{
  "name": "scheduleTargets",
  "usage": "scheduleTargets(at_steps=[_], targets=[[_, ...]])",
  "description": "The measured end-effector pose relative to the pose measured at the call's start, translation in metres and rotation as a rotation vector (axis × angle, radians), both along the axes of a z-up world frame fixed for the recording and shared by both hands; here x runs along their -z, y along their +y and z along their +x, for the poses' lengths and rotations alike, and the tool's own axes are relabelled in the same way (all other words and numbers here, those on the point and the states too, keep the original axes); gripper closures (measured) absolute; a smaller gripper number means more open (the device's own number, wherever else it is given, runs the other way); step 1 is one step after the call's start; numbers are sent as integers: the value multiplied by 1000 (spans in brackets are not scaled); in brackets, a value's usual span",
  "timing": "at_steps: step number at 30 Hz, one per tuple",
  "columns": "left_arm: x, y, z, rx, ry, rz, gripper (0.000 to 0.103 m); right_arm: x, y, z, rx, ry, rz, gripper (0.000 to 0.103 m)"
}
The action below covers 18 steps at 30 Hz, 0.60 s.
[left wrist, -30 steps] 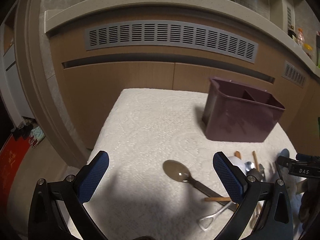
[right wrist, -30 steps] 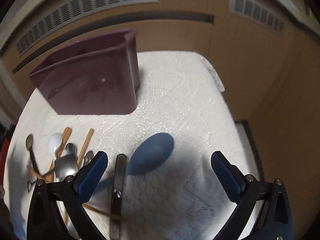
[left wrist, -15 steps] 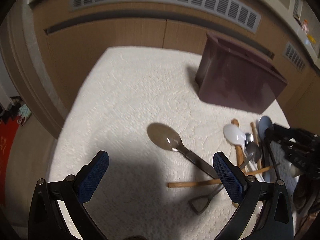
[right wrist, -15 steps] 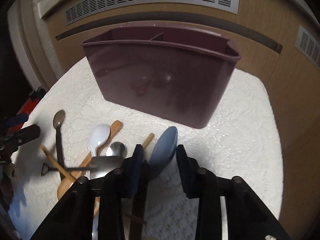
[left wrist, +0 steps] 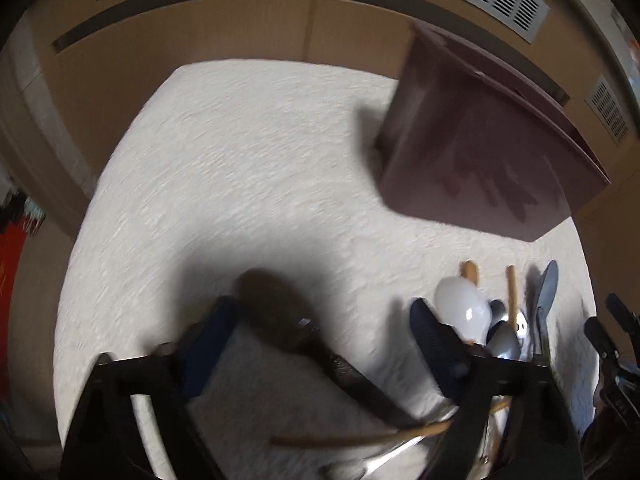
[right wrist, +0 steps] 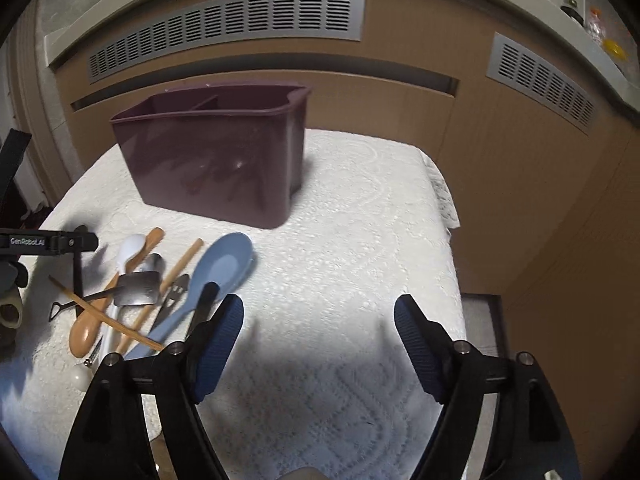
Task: Organize utensils
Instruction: 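Grasp the translucent brown spoon with the left tool while the right tool grasps the blue spoon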
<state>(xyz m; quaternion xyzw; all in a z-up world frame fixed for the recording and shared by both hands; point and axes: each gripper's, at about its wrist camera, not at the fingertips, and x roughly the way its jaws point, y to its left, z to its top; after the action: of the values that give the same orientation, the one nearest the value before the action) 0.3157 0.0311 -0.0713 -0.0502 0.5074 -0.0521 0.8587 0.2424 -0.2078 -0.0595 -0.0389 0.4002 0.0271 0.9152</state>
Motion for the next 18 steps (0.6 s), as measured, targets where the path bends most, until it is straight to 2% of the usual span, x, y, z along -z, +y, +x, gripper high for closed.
scheduleTargets(at_steps=[1,3,6,9,14,16,18], targets=[[-1,-7,3,33,-11,6,32,1,0,0,7,5,-7,28],[0,-19,2,95,-31,28,48,5,-3,2,23,21,-24,22],[0,-34,-12,203,-62,88,59,3,1,6,50,42,-22,13],[-1,-31,-29,265,-93,130,65,0,7,9,45,43,51,3],[-4,-4,-47,253,-92,148,65,8,35,38,71,133,169,4],[-6,10,-53,213,-82,114,65,12,48,48,81,152,142,10],[-8,25,-51,157,-37,23,64,18,59,56,76,184,133,25]])
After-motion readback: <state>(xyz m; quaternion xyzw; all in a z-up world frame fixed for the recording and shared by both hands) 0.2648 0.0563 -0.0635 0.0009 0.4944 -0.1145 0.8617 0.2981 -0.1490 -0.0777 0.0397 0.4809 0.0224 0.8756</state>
